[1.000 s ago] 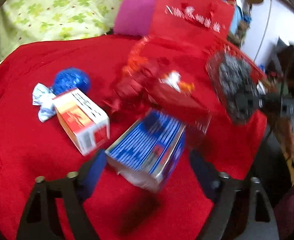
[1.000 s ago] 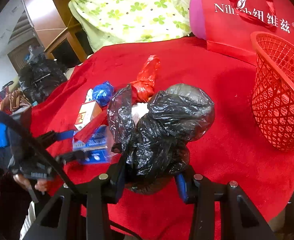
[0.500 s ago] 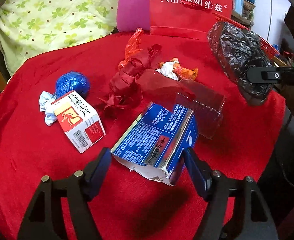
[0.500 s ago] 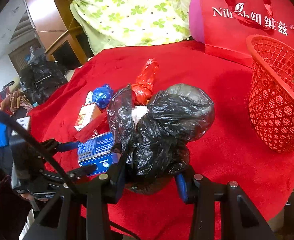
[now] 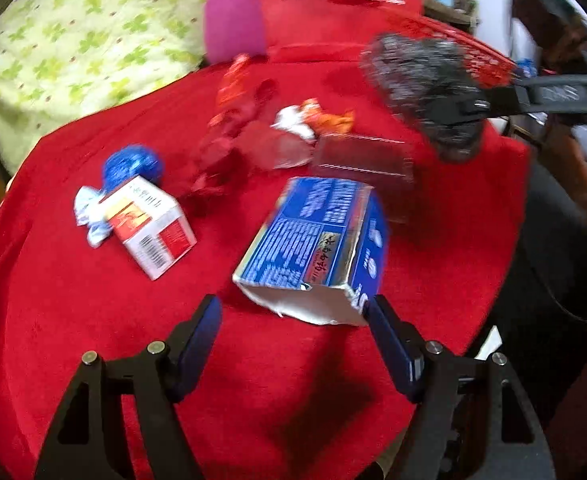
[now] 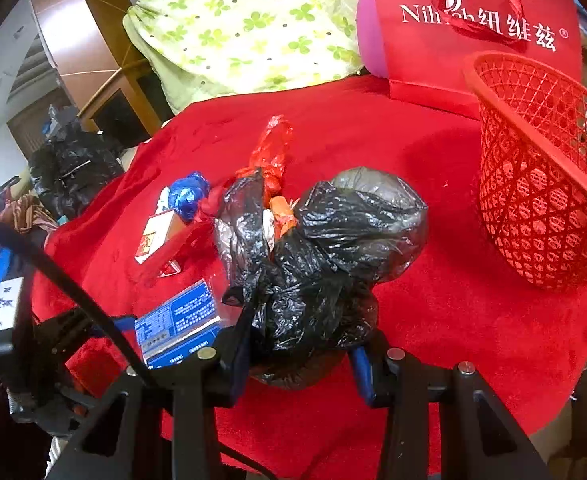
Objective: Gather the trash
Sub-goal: 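Lift and carry the bag and box toward the red mesh basket with both tools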
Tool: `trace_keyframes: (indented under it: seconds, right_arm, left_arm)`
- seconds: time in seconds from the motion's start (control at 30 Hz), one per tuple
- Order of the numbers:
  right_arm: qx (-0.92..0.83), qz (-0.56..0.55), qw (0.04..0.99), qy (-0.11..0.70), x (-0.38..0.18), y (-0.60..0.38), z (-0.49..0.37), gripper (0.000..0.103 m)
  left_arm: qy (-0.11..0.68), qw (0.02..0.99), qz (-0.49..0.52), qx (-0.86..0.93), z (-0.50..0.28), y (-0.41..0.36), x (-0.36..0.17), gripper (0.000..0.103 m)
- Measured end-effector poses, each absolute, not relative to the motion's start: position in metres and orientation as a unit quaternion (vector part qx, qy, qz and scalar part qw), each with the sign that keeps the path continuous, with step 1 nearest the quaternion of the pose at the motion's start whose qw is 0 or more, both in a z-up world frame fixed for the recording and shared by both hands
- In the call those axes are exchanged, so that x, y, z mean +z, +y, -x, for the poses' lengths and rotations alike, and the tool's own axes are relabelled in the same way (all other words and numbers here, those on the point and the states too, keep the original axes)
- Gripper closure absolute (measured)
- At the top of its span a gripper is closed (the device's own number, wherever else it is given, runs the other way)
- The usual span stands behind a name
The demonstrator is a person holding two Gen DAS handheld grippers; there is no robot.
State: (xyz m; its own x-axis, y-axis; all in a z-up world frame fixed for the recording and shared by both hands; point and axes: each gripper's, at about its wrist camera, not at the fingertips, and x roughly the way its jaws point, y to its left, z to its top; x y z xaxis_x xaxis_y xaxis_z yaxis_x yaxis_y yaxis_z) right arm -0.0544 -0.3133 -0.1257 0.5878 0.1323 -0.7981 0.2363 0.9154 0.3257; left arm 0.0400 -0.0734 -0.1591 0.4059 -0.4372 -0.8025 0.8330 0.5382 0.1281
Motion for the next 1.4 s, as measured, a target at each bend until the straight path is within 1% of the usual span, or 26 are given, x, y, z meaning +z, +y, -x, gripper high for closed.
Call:
trace_keyframes:
  seconds: [0.2, 0.23, 0.3, 0.47, 0.73, 0.83, 0.87, 0.9, 0.97, 1.0, 1.1, 1.23, 1.4]
  right_arm:
    - [-0.032, -0.202, 0.869, 0.45, -0.124, -0.315, 0.054, 0.058]
    - [-0.033, -0.203, 0.869, 0.451, -0.124, -0.316, 0.054, 0.057]
    - [-0.033, -0.203, 0.869, 0.451, -0.125, -0.316, 0.056, 0.057]
    - [-0.028, -0.207, 0.864, 0.458, -0.129, -0.313, 0.052, 0.057]
    - [-0.029, -0.202, 0.867, 0.455, -0.127, -0.315, 0.052, 0.057]
    - [-0.033, -0.204, 0.867, 0.454, -0.128, -0.317, 0.054, 0.057]
    - [-0.033, -0.205, 0.866, 0.455, -0.129, -0.317, 0.054, 0.057]
    - [-0.033, -0.205, 0.866, 0.455, -0.129, -0.317, 0.054, 0.057]
    - [-0.032, -0.204, 0.867, 0.454, -0.129, -0.316, 0.054, 0.057]
    - [-0.032, -0.204, 0.868, 0.453, -0.129, -0.316, 0.054, 0.057]
    - [-0.03, -0.203, 0.871, 0.447, -0.126, -0.315, 0.056, 0.057]
    - [-0.029, -0.196, 0.879, 0.434, -0.117, -0.317, 0.061, 0.057]
    - [-0.031, -0.189, 0.897, 0.399, -0.094, -0.325, 0.071, 0.057]
  left_arm:
    - [0.357, 0.807, -0.253, -0.398, -0.05, -0.074, -0.149, 0.026]
    - [0.354, 0.807, -0.252, -0.4, -0.051, -0.072, -0.147, 0.024]
    - [0.351, 0.808, -0.252, -0.4, -0.05, -0.069, -0.145, 0.018]
    - [0.374, 0.799, -0.23, -0.41, -0.065, -0.078, -0.144, 0.018]
    - [0.431, 0.756, -0.206, -0.448, -0.083, -0.109, -0.169, 0.018]
    - [0.418, 0.756, -0.211, -0.457, -0.074, -0.111, -0.169, 0.018]
    - [0.412, 0.76, -0.216, -0.454, -0.071, -0.112, -0.169, 0.02]
    - [0.408, 0.763, -0.22, -0.451, -0.069, -0.112, -0.169, 0.027]
    - [0.411, 0.765, -0.223, -0.442, -0.066, -0.113, -0.17, 0.029]
    - [0.41, 0.767, -0.218, -0.442, -0.065, -0.113, -0.169, 0.032]
    - [0.392, 0.785, -0.212, -0.429, -0.059, -0.113, -0.16, 0.035]
    - [0.374, 0.803, -0.199, -0.419, -0.045, -0.109, -0.148, 0.036]
    - [0.346, 0.822, -0.173, -0.417, -0.029, -0.092, -0.112, 0.036]
